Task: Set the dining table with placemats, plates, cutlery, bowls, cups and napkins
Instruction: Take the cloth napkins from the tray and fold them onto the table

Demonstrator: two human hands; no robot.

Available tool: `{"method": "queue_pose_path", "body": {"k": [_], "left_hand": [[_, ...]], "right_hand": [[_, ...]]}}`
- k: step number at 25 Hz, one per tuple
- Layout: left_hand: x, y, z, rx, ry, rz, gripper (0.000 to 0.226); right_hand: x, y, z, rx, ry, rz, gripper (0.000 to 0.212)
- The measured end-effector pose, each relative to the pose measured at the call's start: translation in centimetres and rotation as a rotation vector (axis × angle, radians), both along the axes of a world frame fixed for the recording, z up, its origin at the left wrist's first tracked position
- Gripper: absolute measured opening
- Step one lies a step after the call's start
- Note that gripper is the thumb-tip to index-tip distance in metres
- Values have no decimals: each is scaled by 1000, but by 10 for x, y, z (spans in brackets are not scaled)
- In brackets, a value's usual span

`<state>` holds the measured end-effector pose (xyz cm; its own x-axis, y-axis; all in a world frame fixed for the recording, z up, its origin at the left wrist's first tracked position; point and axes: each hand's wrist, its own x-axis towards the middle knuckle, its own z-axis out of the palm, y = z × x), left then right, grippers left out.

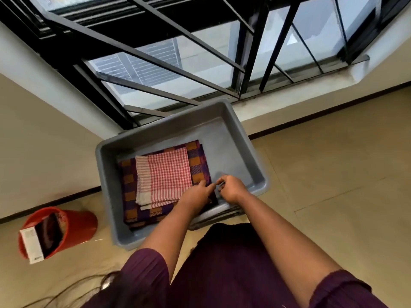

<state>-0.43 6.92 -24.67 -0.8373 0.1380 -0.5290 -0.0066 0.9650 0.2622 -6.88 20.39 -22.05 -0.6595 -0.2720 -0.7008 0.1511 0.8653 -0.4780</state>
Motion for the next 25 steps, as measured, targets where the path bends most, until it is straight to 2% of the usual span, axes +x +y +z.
{"method": "queue_pose_path", "body": {"k": [4,9,12,14,17,20,25], "left_hand": [[5,-6,17,86,177,298,12],[7,-19,101,195,355,545,18],[5,-28,154,254,353,726,25],[1,-30,184,318,350,839,20],[-5,-25,230,532,342,1053,13],[-7,-22,263,790,297,1189,9],[1,-23,292,1075,242,1183,10]], "right_hand": [[3,-4,10,-103,-26,-70,25],[-7,-4,88,-188,-30,-14,38],[-10,-13,147,-274,-26,23,51],[-12,-21,178,-314,-27,56,59],[-5,-27,216,-374,15,90,62],[8,-28,240,-426,158,68,55],[23,-34,275,-435,352,37,41]]}}
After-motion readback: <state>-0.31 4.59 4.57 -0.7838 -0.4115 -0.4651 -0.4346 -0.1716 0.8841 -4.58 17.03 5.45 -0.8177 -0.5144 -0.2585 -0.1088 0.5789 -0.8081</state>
